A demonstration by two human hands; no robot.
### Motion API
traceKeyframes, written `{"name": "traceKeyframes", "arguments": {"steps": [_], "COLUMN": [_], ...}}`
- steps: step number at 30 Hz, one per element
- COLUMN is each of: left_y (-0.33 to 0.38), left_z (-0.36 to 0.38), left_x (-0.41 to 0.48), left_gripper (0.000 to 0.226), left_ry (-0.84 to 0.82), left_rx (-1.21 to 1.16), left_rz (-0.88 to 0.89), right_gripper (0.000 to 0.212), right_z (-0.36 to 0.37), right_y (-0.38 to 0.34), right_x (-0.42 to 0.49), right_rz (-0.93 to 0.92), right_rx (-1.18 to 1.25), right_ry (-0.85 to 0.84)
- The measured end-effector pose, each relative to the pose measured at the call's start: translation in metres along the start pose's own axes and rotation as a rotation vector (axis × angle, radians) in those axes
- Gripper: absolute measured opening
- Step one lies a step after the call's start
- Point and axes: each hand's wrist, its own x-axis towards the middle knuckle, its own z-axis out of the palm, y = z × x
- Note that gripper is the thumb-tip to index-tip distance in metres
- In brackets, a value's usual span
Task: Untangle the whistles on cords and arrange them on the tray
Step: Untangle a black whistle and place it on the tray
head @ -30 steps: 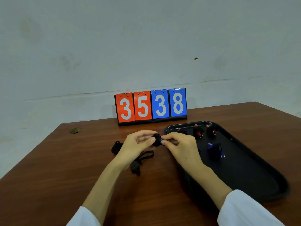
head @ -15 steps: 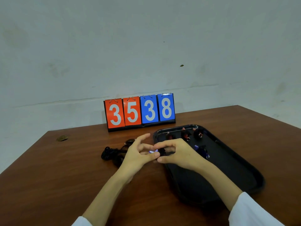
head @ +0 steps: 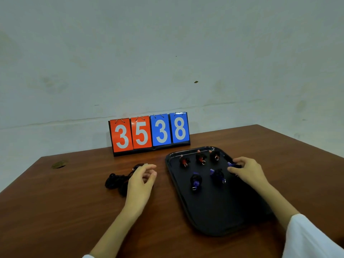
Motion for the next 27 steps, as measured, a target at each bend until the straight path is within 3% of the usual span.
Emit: {"name": "traceKeyframes", "arguments": {"steps": [9, 13, 15, 19, 21, 24, 27], "left_y": [-0.006, -0.006, -0.006, -0.005, -0.005, -0.008, -0.018], "left_z": [0.000, 0.000, 0.001, -0.001, -0.007, -0.018, -0.026], "left_x": [0.001, 0.003, 0.003, 0.005, 0.007, 0.011, 0.019], "left_gripper": [0.020, 0.021, 0.022, 0.025, 0.027, 0.028, 0.033], "left_ry": [0.026, 0.041, 0.043, 0.079, 0.152, 0.253, 0.226], "left_rx": [0.043, 0.062, 0.073, 0.092, 0.076, 0.062, 0.116], "left_rz": [0.012, 0.029, 0.041, 0.050, -0.004, -0.089, -0.155], "right_gripper": [0.047, 0.032, 0.028, 0.050, 0.053, 0.041, 0.037], "right_z": [0.008, 0.010, 0.018, 0.051, 0.064, 0.071, 0.069], "right_y": [-0.005, -0.025, -0.042, -0.061, -0.064, -0.063, -0.062], "right_x": [-0.007, -0.030, -0.047, -0.067, -0.068, -0.064, -0.060], "right_rz": [-0.055, -0.328, -0.426, -0.480, -0.492, -0.469, -0.457], "right_rx": [-0.179, -0.119, -0.099, -0.264, -0.349, -0.354, -0.326], "right_ry": [0.043, 0.250, 0.174, -0.046, -0.062, -0.064, -0.098]}}
